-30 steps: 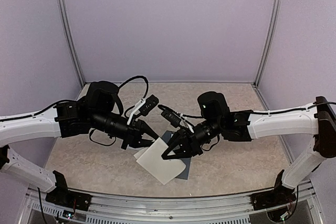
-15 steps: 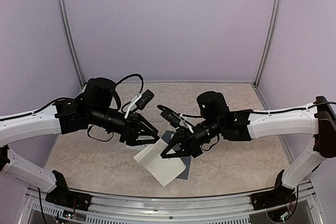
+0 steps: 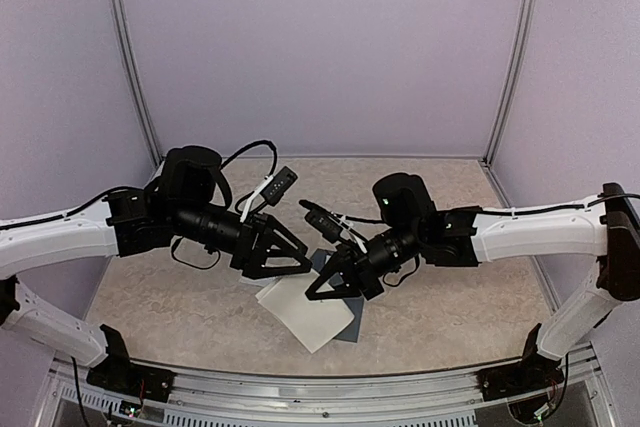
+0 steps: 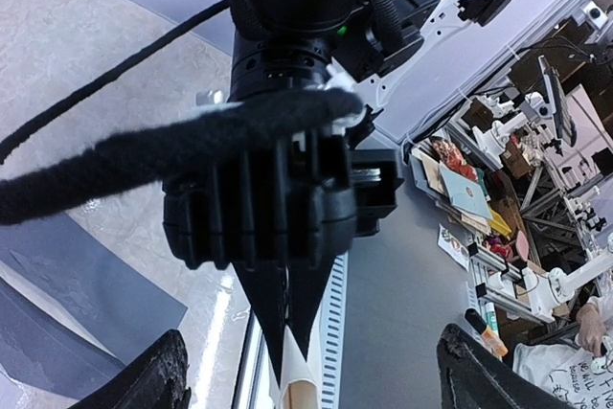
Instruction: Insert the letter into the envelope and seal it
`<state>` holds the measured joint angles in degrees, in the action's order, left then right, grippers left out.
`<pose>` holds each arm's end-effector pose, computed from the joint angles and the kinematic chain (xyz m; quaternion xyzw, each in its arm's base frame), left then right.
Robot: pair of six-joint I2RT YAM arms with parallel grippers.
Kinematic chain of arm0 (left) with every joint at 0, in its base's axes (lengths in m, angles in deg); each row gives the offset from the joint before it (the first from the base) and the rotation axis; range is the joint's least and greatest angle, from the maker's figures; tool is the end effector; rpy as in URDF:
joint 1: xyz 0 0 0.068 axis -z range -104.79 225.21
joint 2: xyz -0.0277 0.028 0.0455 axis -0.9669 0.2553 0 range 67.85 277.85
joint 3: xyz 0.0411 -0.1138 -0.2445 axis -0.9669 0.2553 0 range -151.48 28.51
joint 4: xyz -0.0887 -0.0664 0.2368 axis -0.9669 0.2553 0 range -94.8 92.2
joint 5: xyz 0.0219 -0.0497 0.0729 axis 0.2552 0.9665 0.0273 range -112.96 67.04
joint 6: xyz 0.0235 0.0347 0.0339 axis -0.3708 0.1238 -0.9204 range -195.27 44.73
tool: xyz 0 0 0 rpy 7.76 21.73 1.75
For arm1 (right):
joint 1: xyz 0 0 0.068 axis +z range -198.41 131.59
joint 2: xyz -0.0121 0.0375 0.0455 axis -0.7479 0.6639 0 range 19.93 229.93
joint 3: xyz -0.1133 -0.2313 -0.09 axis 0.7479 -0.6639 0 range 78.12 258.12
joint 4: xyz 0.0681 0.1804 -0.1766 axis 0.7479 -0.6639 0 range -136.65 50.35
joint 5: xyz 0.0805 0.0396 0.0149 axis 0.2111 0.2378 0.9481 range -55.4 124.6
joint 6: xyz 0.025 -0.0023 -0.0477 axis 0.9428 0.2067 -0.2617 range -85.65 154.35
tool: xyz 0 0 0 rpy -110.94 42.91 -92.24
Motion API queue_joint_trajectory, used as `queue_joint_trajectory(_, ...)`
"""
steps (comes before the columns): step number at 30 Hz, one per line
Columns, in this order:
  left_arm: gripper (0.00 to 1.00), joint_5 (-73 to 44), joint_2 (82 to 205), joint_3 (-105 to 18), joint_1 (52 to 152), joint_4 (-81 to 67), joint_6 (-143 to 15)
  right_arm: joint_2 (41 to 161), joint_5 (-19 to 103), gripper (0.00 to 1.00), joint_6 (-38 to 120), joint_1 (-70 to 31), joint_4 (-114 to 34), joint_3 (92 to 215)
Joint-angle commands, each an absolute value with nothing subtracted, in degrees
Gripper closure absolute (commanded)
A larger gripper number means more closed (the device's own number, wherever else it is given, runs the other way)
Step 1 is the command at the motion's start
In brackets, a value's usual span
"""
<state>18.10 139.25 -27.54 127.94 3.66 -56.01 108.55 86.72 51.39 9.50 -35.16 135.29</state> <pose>0.1512 -0.2371 0.3161 0.4093 0.6962 -0.5382 0.2410 0.1565 0.3025 0.2573 -0.4826 0.6374 0.5829 0.1449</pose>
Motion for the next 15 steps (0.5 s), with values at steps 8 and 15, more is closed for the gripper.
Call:
queue_joint_trajectory(8,0.63,14.7,143.6,-30.3,129.4,7.1,-58.3,108.7,85.5,1.0,50.3,9.9,-36.7,137.0)
queue_joint_trajectory(15,0.95,13.2,143.9,-30.2,129.1,9.5,-60.0,108.5,85.3,1.0,50.0,10.0,-37.8,136.8)
